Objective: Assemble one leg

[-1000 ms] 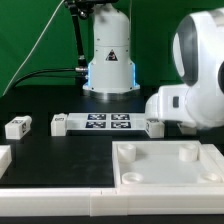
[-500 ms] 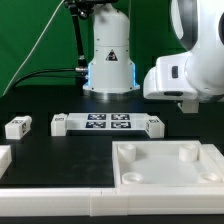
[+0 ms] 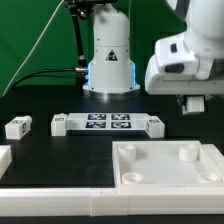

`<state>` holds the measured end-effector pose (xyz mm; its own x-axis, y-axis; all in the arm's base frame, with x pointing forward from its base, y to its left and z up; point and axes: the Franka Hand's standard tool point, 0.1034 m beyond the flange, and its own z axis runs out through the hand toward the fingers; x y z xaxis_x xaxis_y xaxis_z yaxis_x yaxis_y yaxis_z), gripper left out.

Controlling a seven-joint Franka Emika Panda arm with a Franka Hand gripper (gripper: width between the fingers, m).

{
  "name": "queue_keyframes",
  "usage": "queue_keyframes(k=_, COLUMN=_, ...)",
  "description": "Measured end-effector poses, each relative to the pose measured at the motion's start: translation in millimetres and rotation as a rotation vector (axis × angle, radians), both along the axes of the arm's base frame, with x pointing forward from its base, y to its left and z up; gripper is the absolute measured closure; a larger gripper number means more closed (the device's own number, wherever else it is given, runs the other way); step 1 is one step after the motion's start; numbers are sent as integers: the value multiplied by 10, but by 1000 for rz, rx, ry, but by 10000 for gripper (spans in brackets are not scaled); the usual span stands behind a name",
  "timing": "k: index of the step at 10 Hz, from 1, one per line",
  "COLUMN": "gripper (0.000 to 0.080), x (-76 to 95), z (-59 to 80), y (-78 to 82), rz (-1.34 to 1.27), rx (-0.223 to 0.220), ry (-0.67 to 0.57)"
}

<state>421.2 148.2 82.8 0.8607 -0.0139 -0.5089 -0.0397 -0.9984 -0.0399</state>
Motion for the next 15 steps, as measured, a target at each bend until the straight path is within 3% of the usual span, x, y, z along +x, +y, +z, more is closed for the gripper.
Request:
queue_keyframes(k=2, gripper=508, x=166, z=81, y=-38, rz=3, rx=10, ry=-196)
queue_keyframes(k=6, gripper=508, x=217, z=97, y=-13, rz=-20, rx=31, ry=-572)
queue_keyframes(k=7, gripper=508, x=189, z=78, y=-23, rz=0, rx=39, ry=-609)
queue_keyframes(k=8, gripper=508, x=237, z=97, y=-131, rz=51, rx=48, ry=-586)
queue_keyframes(k=12, gripper=507, x=643, z=319, y=-387, rz=91, rx=64, ry=-593)
queue_keyframes(k=15, gripper=507, x=632, z=286, y=-391, rz=90, rx=60, ry=-637)
